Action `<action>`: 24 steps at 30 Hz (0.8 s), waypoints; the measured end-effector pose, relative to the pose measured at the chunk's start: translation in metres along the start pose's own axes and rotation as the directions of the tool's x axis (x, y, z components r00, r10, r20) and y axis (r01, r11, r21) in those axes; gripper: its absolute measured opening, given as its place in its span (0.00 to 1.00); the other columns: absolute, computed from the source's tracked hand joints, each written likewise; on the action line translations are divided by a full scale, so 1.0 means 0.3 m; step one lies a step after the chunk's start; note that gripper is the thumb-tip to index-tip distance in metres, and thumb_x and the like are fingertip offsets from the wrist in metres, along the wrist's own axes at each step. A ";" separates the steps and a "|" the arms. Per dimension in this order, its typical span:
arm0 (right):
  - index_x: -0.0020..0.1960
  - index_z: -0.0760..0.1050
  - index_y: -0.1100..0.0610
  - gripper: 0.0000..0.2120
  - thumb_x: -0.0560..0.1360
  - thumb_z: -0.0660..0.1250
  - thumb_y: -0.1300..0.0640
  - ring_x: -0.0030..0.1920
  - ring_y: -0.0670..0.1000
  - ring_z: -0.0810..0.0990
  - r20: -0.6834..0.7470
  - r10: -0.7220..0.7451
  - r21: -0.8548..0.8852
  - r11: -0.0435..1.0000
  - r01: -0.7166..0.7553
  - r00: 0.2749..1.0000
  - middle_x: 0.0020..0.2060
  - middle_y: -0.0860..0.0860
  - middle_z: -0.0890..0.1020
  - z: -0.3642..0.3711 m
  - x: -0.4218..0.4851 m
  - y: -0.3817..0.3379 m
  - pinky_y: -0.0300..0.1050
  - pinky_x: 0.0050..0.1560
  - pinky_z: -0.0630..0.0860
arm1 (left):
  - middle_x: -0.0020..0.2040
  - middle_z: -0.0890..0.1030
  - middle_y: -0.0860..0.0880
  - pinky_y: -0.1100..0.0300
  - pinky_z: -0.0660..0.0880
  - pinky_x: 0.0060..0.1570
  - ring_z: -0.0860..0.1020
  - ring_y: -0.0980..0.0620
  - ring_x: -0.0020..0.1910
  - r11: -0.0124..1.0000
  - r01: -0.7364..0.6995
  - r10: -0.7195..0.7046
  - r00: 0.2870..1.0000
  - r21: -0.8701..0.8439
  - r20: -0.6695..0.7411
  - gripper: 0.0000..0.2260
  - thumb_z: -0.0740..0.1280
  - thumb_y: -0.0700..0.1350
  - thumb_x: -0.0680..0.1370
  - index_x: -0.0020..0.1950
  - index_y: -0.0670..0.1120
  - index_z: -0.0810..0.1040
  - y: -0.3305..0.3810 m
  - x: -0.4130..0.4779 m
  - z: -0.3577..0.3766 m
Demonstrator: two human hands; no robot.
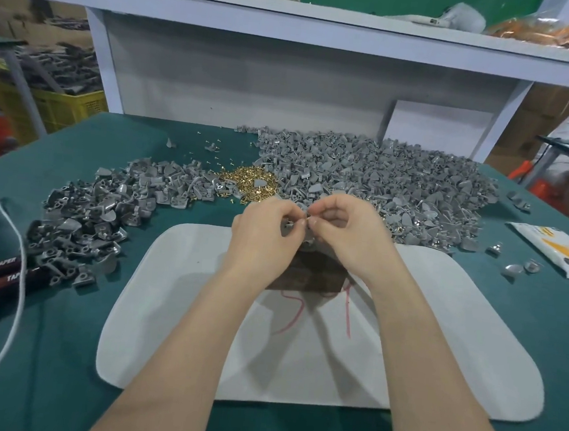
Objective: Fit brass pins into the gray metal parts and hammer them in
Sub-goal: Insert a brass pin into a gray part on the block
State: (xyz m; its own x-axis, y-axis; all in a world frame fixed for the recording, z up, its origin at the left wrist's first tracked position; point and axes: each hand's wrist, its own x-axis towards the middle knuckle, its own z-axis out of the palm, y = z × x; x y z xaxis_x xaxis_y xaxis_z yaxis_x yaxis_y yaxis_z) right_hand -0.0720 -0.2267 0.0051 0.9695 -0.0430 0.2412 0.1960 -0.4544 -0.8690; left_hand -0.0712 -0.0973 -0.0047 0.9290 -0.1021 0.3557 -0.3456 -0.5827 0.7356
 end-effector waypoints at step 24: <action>0.40 0.77 0.48 0.06 0.71 0.67 0.59 0.38 0.45 0.74 0.093 -0.068 -0.527 0.843 0.107 0.993 0.33 0.42 0.76 -0.007 -0.004 0.033 0.38 0.40 0.69 | 0.51 0.80 0.49 0.48 0.71 0.60 0.76 0.44 0.57 0.987 0.053 -0.082 0.977 0.149 0.196 0.06 0.68 0.43 0.74 0.41 0.54 0.75 -0.036 0.010 -0.005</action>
State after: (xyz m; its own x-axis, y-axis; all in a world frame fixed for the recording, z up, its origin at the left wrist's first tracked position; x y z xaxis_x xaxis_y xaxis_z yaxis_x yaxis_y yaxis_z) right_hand -0.0716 -0.2329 -0.0029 0.9633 0.0710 0.2589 0.1917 -0.8568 -0.4787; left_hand -0.0650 -0.0902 -0.0108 0.9620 -0.2105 0.1742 -0.2727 -0.7008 0.6592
